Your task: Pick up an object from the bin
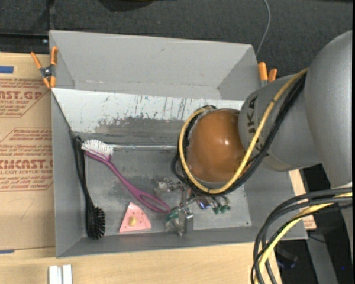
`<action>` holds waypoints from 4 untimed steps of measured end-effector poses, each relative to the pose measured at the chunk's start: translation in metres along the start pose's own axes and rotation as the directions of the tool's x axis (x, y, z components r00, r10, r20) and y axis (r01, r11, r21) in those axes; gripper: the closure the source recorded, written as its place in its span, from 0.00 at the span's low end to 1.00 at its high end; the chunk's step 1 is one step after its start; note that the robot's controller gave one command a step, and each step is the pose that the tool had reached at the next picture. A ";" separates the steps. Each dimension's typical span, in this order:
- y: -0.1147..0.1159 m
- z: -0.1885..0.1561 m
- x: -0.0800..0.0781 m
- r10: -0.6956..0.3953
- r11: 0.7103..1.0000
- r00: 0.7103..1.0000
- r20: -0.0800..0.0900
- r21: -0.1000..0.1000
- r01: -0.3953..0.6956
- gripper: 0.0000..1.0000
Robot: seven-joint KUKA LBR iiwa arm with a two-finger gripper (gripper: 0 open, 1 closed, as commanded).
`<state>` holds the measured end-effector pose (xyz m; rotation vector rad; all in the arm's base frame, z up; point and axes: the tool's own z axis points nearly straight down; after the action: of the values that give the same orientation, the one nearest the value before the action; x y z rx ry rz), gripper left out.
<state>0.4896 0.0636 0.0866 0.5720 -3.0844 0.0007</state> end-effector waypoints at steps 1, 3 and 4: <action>0.077 0.002 -0.026 0.030 1.000 0.999 0.015 0.000 -0.030 1.00; 0.076 -0.090 -0.042 0.021 1.000 0.999 0.024 0.002 -0.021 1.00; 0.075 -0.063 -0.032 0.040 0.999 0.999 0.001 -0.001 -0.040 1.00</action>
Offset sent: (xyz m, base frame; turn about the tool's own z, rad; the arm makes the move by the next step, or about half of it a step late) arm 0.0000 0.0000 0.0000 0.0000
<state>0.4925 0.1448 0.1491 0.5098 -3.0956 -0.0013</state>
